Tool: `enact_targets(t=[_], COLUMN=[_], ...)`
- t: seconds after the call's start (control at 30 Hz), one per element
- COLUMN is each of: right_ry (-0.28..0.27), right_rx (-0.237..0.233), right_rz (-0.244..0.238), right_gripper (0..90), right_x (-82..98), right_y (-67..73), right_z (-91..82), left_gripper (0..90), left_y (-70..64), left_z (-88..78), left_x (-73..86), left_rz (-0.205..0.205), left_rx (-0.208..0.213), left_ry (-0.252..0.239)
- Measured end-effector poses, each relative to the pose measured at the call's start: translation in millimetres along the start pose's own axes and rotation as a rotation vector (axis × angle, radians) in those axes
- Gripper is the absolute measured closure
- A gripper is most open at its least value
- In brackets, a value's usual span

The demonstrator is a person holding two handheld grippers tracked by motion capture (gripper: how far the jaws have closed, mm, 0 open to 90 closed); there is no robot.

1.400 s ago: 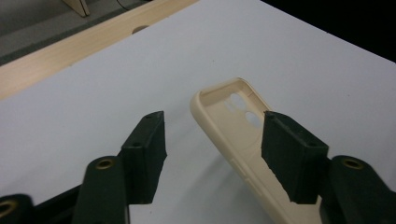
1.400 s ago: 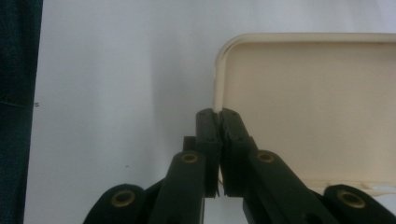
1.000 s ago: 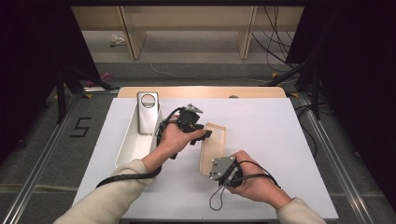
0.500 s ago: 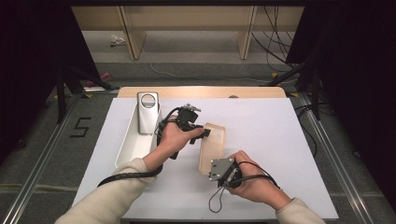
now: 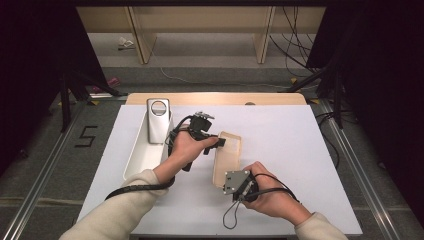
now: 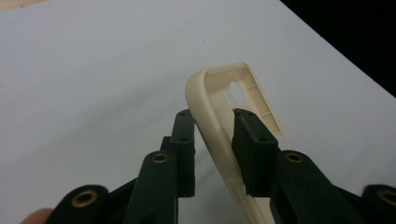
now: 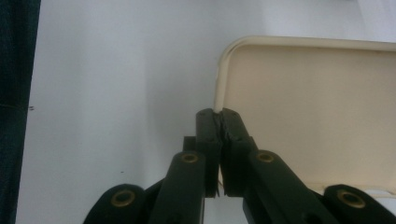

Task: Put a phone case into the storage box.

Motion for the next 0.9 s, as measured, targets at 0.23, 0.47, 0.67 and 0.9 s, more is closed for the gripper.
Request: enact_targets(t=[0.23, 0.47, 0.67, 0.9], right_ry=[0.029, 0.050, 0.038, -0.024], right_rx=[0.010, 0.019, 0.040, 0.102], right_rz=[-0.005, 0.000, 0.020, 0.124], right_gripper=[88.3, 88.1, 85.6, 60.9], right_x=[3.0, 6.5, 9.4, 13.8], right_y=[-0.6, -2.9, -6.5, -13.7], right_z=[2.9, 5.3, 5.6, 1.5], left_gripper=[77.4, 81.7, 82.5, 82.5], left_y=[-13.5, -29.9, -37.3, -31.1], left_z=[-7.6, -15.9, -23.3, -34.5], left_x=[-3.0, -4.8, -4.7, -3.1], left_rz=[-0.032, -0.003, 0.046, 0.152], left_rx=[0.064, 0.111, 0.134, 0.080], left_ry=[-0.063, -0.102, -0.154, -0.258])
Point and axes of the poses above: each handheld gripper's, and its own axes: z roughly forward along the jaws, x roughly out of its underside, y roughly to its left, the point moved 4 cm from there along z, roughly forward along the jaws, and after that the axes turned 8 degrees about -z, right-handed, at the moved point
